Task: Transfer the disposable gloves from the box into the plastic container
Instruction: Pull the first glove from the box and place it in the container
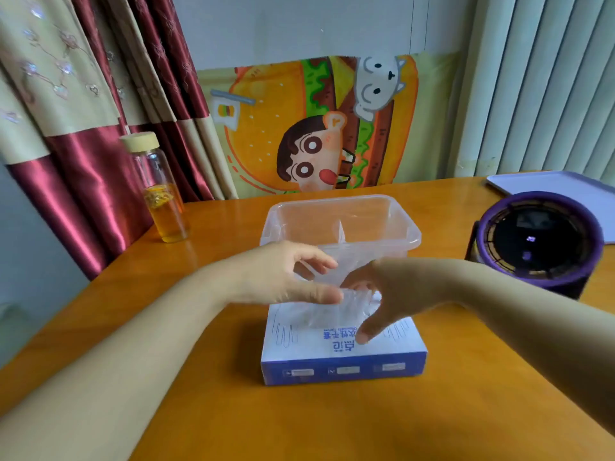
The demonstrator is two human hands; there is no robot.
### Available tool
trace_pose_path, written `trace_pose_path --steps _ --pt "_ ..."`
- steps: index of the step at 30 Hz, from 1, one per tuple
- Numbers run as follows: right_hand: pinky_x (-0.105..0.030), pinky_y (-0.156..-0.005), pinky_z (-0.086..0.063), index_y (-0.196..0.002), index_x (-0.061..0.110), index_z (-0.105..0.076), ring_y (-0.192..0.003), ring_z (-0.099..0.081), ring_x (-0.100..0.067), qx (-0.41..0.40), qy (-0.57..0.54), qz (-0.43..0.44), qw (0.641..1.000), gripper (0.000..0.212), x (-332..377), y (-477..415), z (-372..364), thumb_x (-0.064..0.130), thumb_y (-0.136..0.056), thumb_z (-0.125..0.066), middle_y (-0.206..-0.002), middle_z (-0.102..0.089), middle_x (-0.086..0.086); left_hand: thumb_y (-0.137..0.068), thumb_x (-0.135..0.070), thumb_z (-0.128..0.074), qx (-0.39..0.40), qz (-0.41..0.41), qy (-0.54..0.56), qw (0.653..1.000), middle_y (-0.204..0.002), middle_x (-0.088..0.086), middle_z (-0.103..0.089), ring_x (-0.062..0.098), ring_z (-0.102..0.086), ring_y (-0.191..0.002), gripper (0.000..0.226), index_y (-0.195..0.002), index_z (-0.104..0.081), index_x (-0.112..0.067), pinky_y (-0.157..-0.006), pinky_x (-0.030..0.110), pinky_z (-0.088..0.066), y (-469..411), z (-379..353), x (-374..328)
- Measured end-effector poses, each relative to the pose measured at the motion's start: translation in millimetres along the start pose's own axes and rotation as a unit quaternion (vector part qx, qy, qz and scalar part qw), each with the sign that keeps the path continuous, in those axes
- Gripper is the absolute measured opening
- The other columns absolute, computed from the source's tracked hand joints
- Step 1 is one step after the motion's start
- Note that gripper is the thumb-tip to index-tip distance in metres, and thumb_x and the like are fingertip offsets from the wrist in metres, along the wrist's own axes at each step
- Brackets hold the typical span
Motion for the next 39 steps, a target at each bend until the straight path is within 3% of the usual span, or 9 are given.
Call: trace_pose_path --steps 2,5,15,21,27,30,33,37,39 --pt "-0.025 -0.1 -0.042 -0.138 0.024 -0.045 -0.116 -0.053 -0.01 -0.022 -0.009 -0.006 1.0 0.078 -6 -4 -11 0.054 -0.072 -0.073 -0.135 -0.053 0.01 -0.072 -0.059 -0.069 -0.013 0.01 -0.1 0.995 -0.109 -0.023 -0.056 -0.002 -0.054 -0.104 0.047 -0.113 -0.062 -0.037 -0.092 0.022 -0.046 -5 -8 0" --pt "-0.025 -0.098 -0.045 -0.136 0.022 -0.047 -0.113 -0.055 -0.011 -0.047 -0.039 -0.018 0.998 0.074 -9 -4 -20 0.047 -0.073 -0.076 -0.133 -0.055 0.007 -0.091 -0.035 -0.063 -0.063 -0.006 -0.107 0.992 -0.09 -0.015 -0.064 0.005 -0.06 -0.087 0.01 -0.088 -0.068 -0.027 -0.077 0.018 -0.046 -9 -14 -7" --pt "-0.026 -0.096 -0.045 -0.135 0.028 -0.044 -0.116 -0.056 -0.011 -0.079 -0.12 -0.035 0.989 0.071 -10 3 -32 0.039 -0.074 -0.078 -0.131 -0.056 0.01 -0.095 -0.024 -0.057 -0.135 -0.067 -0.046 0.987 -0.089 -0.016 -0.065 -0.002 -0.059 -0.086 0.018 -0.08 -0.06 -0.034 -0.077 0.014 -0.046 0 -3 -30" --pt "-0.026 -0.09 -0.051 -0.123 0.023 -0.059 -0.103 -0.062 -0.012 -0.113 -0.144 -0.032 0.983 0.044 -13 1 -32 0.037 -0.083 -0.069 -0.121 -0.064 0.006 -0.105 -0.022 -0.029 -0.123 -0.029 0.12 0.985 -0.092 0.006 -0.069 0.009 -0.071 -0.079 0.027 -0.09 -0.049 -0.012 -0.084 0.031 -0.053 -6 -18 -27" --pt "-0.018 -0.079 -0.05 -0.113 0.017 -0.064 -0.094 -0.063 -0.013 -0.141 -0.139 -0.016 0.98 0.029 -7 0 -28 0.028 -0.086 -0.067 -0.108 -0.067 0.005 -0.102 -0.016 -0.026 -0.128 0.008 0.24 0.962 -0.098 0.011 -0.065 0.024 -0.071 -0.078 0.027 -0.102 -0.053 -0.019 -0.082 0.041 -0.051 -9 -13 -22" --pt "-0.015 -0.07 -0.048 -0.097 0.015 -0.064 -0.077 -0.058 -0.009 -0.157 -0.18 -0.007 0.971 0.018 -1 4 -17 0.029 -0.087 -0.066 -0.092 -0.065 0.004 -0.1 -0.026 -0.03 -0.11 0.019 0.318 0.942 -0.103 0.01 -0.069 0.023 -0.066 -0.086 0.03 -0.112 -0.057 -0.022 -0.081 0.038 -0.052 -3 -10 -17" --pt "-0.037 -0.08 -0.057 -0.1 0.014 -0.064 -0.09 -0.062 -0.014 -0.137 -0.259 -0.006 0.956 0.02 6 6 -13 0.028 -0.087 -0.066 -0.096 -0.066 0.009 -0.094 -0.055 -0.034 -0.048 0.032 0.35 0.935 -0.127 0.002 -0.061 0.022 -0.061 -0.109 0.052 -0.132 -0.05 -0.024 -0.088 0.04 -0.053 3 -15 -8" --pt "-0.03 -0.077 -0.058 -0.106 0.005 -0.063 -0.103 -0.062 -0.021 -0.125 -0.326 0.0 0.937 0.022 6 3 -11 0.019 -0.089 -0.063 -0.108 -0.068 -0.005 -0.038 -0.103 -0.031 0.009 0.022 0.187 0.982 -0.113 -0.025 -0.058 0.003 -0.06 -0.099 0.096 -0.115 -0.054 -0.049 -0.084 0.024 -0.05 15 -24 -13" --pt "-0.021 -0.071 -0.057 -0.097 0.004 -0.063 -0.101 -0.062 -0.022 -0.131 -0.372 -0.004 0.919 0.011 3 3 -9 0.011 -0.09 -0.061 -0.106 -0.067 -0.01 -0.051 -0.098 -0.037 -0.009 0.044 0.052 0.998 -0.106 -0.014 -0.066 0.006 -0.064 -0.092 0.088 -0.105 -0.064 -0.034 -0.084 0.032 -0.054 13 -29 -16"
Point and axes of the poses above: each hand's wrist, its own y-axis away from the middle knuckle, its own z-axis out of the back of the hand, x = y × z, the point moved 3 cm from there along -y, towards the middle knuckle
